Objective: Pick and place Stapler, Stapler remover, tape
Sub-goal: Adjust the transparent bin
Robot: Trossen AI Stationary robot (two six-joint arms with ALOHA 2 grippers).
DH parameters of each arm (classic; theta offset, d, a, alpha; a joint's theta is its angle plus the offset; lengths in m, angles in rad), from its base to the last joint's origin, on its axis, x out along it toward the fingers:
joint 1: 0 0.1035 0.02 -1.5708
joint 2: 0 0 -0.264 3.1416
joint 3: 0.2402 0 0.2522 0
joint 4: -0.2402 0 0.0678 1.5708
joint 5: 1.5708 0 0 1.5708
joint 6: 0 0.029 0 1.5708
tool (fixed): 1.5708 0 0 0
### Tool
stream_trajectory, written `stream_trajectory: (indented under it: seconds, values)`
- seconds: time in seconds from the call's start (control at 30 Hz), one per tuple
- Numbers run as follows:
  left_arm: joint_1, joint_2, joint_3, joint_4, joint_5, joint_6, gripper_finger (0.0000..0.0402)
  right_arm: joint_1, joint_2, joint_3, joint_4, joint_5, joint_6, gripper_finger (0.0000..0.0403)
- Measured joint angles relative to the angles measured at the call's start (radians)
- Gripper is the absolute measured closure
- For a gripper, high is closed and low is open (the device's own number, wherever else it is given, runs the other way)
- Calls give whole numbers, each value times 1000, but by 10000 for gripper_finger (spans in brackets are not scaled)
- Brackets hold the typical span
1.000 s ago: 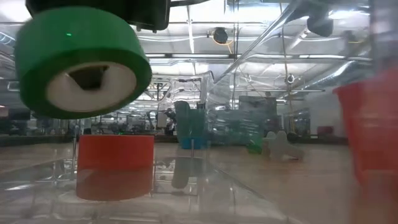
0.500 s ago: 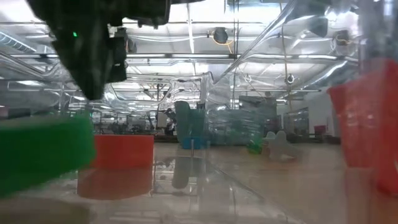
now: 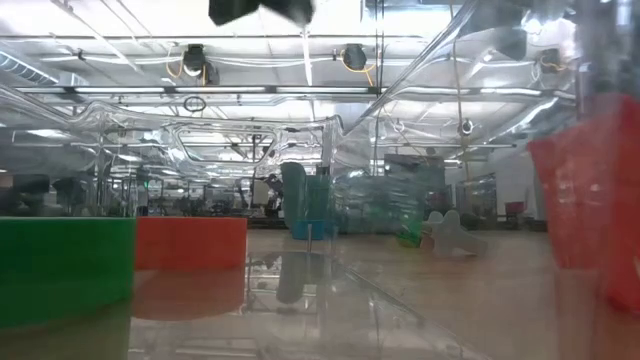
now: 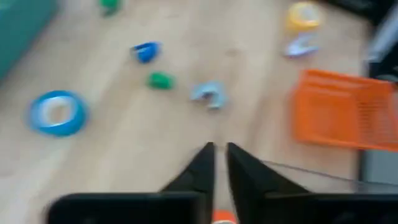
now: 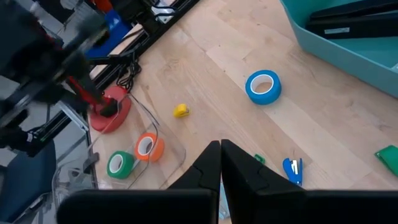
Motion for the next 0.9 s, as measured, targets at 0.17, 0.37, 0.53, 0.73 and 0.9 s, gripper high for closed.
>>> stream_trajectory:
  seconds: [0.17,0.37,0.53,0.73,0.9]
  values:
    - [105,42,-36,-40,156,51,399,0,12,0,6,0,-4,399]
    - [169,114,-61,-75,219,118,400,0,25,0,27,-3,-15,399]
    - [197,139,-61,-9,359,161,401,0,37,0,35,-3,-19,399]
    - [208,173,-60,25,487,172,401,0,40,0,37,-3,-24,399]
    - [198,191,-60,69,543,173,401,0,44,0,37,-2,-34,399]
